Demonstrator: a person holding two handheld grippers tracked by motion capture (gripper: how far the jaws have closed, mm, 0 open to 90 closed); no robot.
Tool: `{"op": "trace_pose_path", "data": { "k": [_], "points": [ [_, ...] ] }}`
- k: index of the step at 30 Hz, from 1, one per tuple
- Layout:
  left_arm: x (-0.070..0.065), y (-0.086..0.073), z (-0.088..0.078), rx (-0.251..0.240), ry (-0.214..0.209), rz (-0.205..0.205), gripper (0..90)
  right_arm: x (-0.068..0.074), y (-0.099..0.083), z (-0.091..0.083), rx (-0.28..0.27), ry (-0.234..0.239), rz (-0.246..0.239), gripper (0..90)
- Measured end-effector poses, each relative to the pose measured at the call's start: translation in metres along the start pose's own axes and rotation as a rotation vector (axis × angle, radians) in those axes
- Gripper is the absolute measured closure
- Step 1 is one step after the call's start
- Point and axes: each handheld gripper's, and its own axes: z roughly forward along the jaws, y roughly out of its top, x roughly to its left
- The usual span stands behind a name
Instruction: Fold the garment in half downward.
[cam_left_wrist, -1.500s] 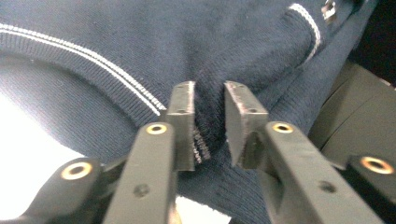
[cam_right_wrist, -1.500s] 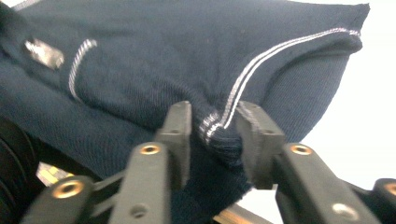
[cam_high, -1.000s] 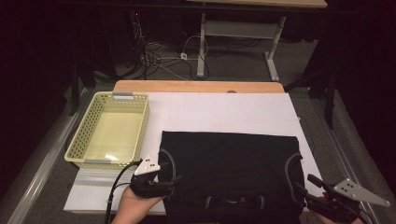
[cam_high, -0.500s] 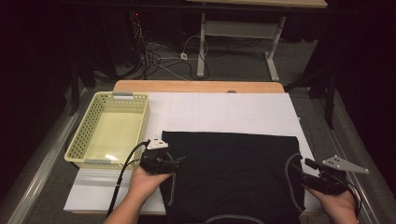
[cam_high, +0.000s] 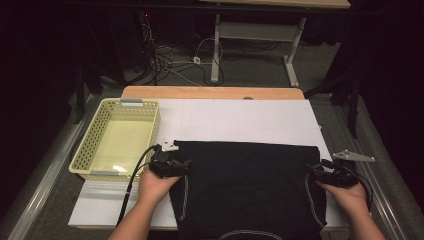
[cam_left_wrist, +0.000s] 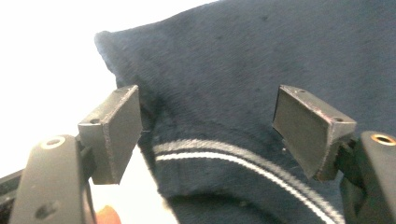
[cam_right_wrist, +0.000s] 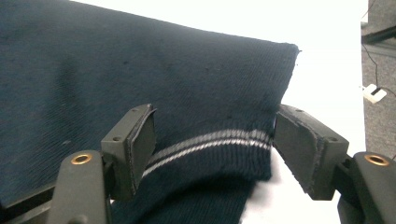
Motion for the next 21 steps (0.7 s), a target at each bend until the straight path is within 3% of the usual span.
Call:
{"op": "trace_pose_path", "data": {
  "k": [4,10,14,21],
  "points": [
    [0.005,-0.001,0.006,0.027,0.02,-0.046,22.2,-0.004,0.003,0.007,0.018,-0.005,0.012,30.2],
    [0.008,0.001,0.008,0.038,0.016,-0.093,20.7,-0.006,0.003,0.011,0.044,-0.01,0.027,29.2],
    [0.005,0.001,0.008,0.047,0.027,-0.08,24.5,-0.003,0.003,0.012,0.049,-0.022,0.014,30.4],
    [0.0,0.001,0.007,0.039,-0.006,-0.055,43.8,-0.001,0.004,0.013,0.054,-0.006,0.0,36.3]
  ]
}}
